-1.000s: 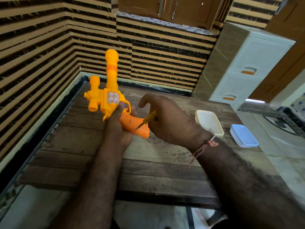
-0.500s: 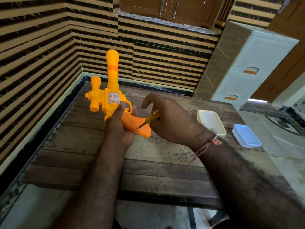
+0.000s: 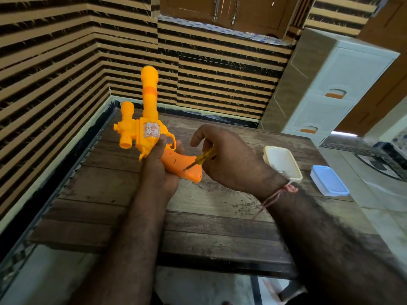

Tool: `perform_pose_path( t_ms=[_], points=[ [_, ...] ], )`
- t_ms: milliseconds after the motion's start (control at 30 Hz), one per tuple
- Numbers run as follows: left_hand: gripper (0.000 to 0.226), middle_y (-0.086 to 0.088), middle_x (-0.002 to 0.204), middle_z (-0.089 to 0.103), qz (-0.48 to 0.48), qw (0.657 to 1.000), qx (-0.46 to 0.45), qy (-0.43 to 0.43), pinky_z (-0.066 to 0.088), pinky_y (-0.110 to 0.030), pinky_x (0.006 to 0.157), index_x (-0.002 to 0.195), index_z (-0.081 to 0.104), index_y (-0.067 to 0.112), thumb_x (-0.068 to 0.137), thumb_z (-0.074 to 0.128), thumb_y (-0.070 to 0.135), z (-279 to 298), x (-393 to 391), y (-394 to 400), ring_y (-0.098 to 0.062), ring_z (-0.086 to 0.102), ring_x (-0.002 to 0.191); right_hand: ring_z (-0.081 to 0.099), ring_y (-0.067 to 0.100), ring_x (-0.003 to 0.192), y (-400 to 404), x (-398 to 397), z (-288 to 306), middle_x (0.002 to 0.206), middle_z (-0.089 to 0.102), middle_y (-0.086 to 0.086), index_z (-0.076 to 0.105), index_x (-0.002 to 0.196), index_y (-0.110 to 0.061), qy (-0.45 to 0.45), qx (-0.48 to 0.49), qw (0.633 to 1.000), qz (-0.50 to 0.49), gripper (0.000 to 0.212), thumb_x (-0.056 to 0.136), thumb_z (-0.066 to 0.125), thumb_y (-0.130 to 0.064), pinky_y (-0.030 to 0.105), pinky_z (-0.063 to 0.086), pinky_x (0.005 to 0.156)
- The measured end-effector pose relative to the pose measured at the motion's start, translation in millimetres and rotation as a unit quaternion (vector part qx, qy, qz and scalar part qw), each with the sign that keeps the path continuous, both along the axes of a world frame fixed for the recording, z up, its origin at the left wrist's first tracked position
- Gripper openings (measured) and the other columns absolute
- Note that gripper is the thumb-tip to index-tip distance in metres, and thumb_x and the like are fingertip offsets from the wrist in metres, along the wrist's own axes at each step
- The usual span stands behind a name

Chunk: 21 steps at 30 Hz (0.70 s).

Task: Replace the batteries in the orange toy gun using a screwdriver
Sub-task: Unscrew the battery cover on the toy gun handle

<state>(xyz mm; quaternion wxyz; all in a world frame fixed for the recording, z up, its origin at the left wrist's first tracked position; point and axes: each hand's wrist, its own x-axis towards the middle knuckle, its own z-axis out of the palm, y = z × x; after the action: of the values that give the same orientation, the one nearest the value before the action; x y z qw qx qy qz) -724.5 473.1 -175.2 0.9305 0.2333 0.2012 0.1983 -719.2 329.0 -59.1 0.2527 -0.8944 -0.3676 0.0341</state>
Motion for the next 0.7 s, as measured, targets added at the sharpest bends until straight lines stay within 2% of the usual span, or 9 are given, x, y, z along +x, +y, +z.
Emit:
perform_pose_path(
  t_ms=[67, 133, 233, 300, 433, 500, 567, 667, 700],
  points=[
    [0.055, -0.016, 0.135, 0.058, -0.004, 1.0, -0.014, -0.005, 0.052, -0.06, 0.091, 0.139, 0.048, 0.024, 0.088, 0.069, 0.025, -1.3, 0.7, 0.6, -0.03, 0.064, 0.116, 0.052, 0.013, 0.082, -0.3, -1.3, -0.1, 0.095, 0.055, -0.004, 0.057, 0.111, -0.024, -0.013, -0.004, 1.0, 0.003, 0.031, 0.084, 0.07, -0.015, 0.021, 0.041, 0.059],
    [0.053, -0.015, 0.131, 0.06, 0.002, 1.0, -0.027, 0.002, 0.059, -0.049, 0.071, 0.14, 0.047, 0.022, 0.091, 0.067, 0.025, 0.3, -0.2, 1.2, -0.024, 0.068, 0.102, 0.057, 0.015, 0.081, -0.9, -2.6, -1.1, 0.095, 0.059, -0.002, 0.056, 0.111, -0.021, -0.05, -0.015, 0.999, -0.005, 0.021, 0.092, 0.061, -0.03, 0.031, 0.051, 0.066],
    [0.047, -0.011, 0.116, 0.066, 0.01, 1.0, -0.02, 0.004, 0.059, -0.04, 0.059, 0.139, 0.048, 0.022, 0.094, 0.063, 0.024, 3.9, -2.1, 0.3, -0.018, 0.07, 0.086, 0.059, 0.019, 0.071, -2.7, -1.3, -2.2, 0.084, 0.063, 0.001, 0.056, 0.107, -0.021, -0.072, -0.01, 0.997, -0.018, 0.012, 0.097, 0.051, -0.027, 0.037, 0.054, 0.062],
    [0.046, -0.01, 0.113, 0.066, 0.006, 1.0, -0.008, 0.005, 0.06, -0.041, 0.062, 0.138, 0.048, 0.022, 0.095, 0.062, 0.025, 5.5, -3.0, -1.2, -0.017, 0.069, 0.083, 0.059, 0.016, 0.069, -4.8, -1.3, 0.6, 0.081, 0.06, -0.003, 0.055, 0.107, -0.025, -0.037, 0.011, 0.999, -0.021, 0.015, 0.093, 0.058, -0.024, 0.033, 0.052, 0.059],
    [0.052, -0.015, 0.132, 0.06, 0.004, 1.0, 0.004, -0.002, 0.05, -0.057, 0.096, 0.139, 0.048, 0.023, 0.091, 0.066, 0.024, 3.9, -2.5, -0.6, -0.025, 0.068, 0.101, 0.056, 0.01, 0.07, -4.2, -2.9, 6.4, 0.088, 0.052, -0.007, 0.056, 0.11, -0.025, 0.031, 0.038, 0.999, -0.003, 0.028, 0.086, 0.068, -0.017, 0.031, 0.051, 0.059],
    [0.054, -0.016, 0.133, 0.06, 0.002, 1.0, 0.006, 0.0, 0.05, -0.058, 0.095, 0.139, 0.048, 0.023, 0.09, 0.067, 0.025, 2.2, -1.6, -0.1, -0.03, 0.065, 0.113, 0.055, 0.01, 0.07, -2.1, -2.2, 4.5, 0.087, 0.054, -0.005, 0.055, 0.11, -0.025, 0.034, 0.031, 0.999, 0.0, 0.029, 0.085, 0.069, -0.017, 0.033, 0.052, 0.058],
    [0.053, -0.015, 0.128, 0.062, -0.001, 1.0, 0.006, 0.002, 0.057, -0.051, 0.084, 0.139, 0.047, 0.022, 0.091, 0.066, 0.026, 1.8, -1.1, 0.5, -0.028, 0.066, 0.109, 0.056, 0.01, 0.071, -0.8, -0.4, 1.1, 0.087, 0.057, -0.004, 0.054, 0.109, -0.025, 0.015, 0.014, 1.0, -0.006, 0.023, 0.089, 0.066, -0.026, 0.033, 0.05, 0.057],
    [0.054, -0.017, 0.134, 0.058, 0.007, 1.0, -0.007, 0.0, 0.055, -0.055, 0.088, 0.14, 0.047, 0.023, 0.09, 0.068, 0.026, -0.3, -0.7, 2.4, -0.027, 0.067, 0.107, 0.059, 0.012, 0.071, -1.0, 1.8, -2.3, 0.084, 0.062, -0.003, 0.056, 0.103, -0.025, -0.009, 0.02, 1.0, -0.014, 0.01, 0.094, 0.058, -0.025, 0.035, 0.052, 0.06],
    [0.054, -0.016, 0.133, 0.058, 0.012, 1.0, -0.01, 0.002, 0.057, -0.052, 0.084, 0.141, 0.046, 0.023, 0.091, 0.067, 0.025, 1.0, -1.3, 2.3, -0.025, 0.068, 0.101, 0.06, 0.013, 0.072, -1.5, 2.4, -2.7, 0.085, 0.062, -0.002, 0.056, 0.103, -0.026, -0.013, 0.018, 1.0, -0.014, 0.011, 0.093, 0.059, -0.024, 0.036, 0.054, 0.061]
  ],
)
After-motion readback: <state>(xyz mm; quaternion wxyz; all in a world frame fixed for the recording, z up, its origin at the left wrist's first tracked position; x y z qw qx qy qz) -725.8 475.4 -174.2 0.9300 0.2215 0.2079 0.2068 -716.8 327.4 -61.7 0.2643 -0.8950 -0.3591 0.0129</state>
